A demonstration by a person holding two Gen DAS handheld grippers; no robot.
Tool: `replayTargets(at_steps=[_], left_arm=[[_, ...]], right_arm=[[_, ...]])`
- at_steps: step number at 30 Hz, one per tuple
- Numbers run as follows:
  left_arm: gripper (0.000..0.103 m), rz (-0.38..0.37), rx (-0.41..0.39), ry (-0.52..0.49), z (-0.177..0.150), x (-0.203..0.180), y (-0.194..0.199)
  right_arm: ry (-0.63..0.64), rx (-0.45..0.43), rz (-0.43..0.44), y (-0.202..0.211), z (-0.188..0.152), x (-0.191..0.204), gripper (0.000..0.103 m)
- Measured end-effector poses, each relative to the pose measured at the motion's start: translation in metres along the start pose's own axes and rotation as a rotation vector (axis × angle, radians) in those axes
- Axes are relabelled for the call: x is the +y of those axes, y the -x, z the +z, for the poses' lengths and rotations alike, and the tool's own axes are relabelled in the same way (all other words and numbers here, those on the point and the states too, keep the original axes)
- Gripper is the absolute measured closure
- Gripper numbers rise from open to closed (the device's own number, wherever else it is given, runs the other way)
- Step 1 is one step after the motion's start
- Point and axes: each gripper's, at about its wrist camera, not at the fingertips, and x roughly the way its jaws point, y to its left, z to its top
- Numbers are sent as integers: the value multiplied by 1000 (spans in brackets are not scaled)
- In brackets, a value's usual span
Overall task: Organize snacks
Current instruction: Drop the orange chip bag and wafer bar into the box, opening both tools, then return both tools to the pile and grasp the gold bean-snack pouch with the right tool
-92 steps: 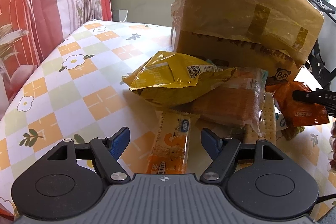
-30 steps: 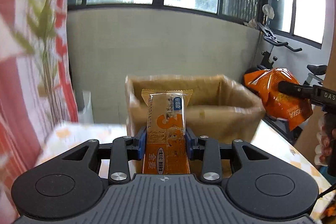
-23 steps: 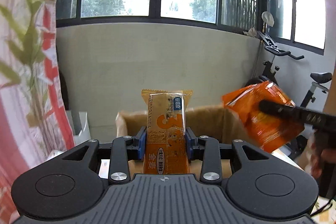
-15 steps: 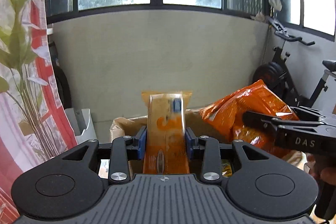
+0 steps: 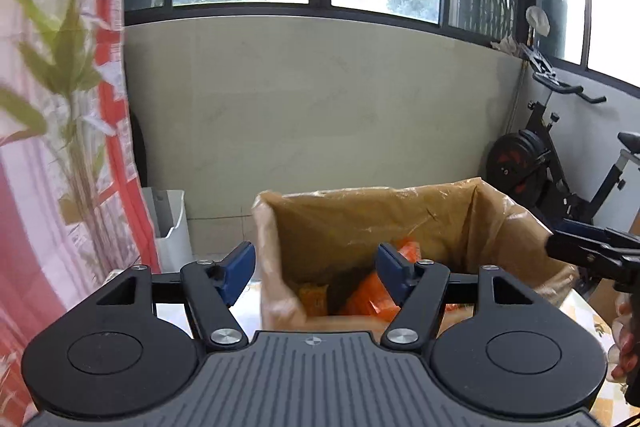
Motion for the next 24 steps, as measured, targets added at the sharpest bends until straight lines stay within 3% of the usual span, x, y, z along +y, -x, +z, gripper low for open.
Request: replayTargets(at_steps=[5, 11, 16, 20, 24], left_arm=[[34, 11, -10, 79, -24, 20, 33], [34, 57, 7, 186, -51, 33, 54], [34, 87, 61, 255, -77, 36, 53], [34, 119, 113, 258, -100, 33, 47], [34, 114, 148, 274, -111, 32, 44]], right_arm=[[36, -10, 20, 40, -25, 0, 15], [36, 84, 20, 70, -64, -3, 15], [95, 258, -30, 68, -112, -14, 16], [283, 452, -73, 53, -154, -15, 16], [403, 559, -60, 46, -177, -14, 16]])
